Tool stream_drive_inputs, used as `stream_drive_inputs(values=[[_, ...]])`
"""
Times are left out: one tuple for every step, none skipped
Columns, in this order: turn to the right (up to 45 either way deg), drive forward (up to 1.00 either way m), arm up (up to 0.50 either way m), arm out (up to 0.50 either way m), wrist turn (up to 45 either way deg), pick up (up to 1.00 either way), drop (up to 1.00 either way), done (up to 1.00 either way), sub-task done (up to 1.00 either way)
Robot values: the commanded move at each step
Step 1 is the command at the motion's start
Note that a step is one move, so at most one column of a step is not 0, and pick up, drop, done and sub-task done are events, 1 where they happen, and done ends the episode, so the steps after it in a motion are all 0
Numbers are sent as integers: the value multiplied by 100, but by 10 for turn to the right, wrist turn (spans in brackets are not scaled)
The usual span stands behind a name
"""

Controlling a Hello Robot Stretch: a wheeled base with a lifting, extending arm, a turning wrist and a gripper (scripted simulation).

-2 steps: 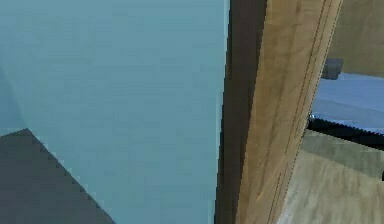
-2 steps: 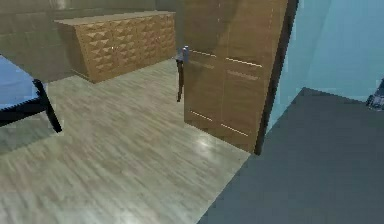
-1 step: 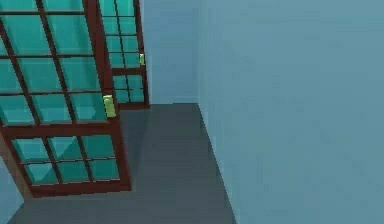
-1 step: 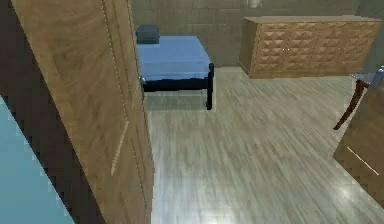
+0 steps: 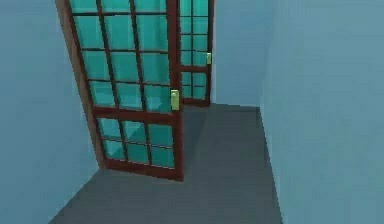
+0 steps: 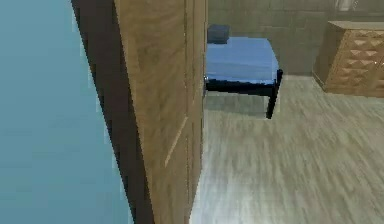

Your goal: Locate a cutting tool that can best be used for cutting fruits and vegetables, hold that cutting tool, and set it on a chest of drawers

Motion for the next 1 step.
stream_drive_inputs(values=[[0, 100, 0, 0, 0, 0, 0, 0, 0]])
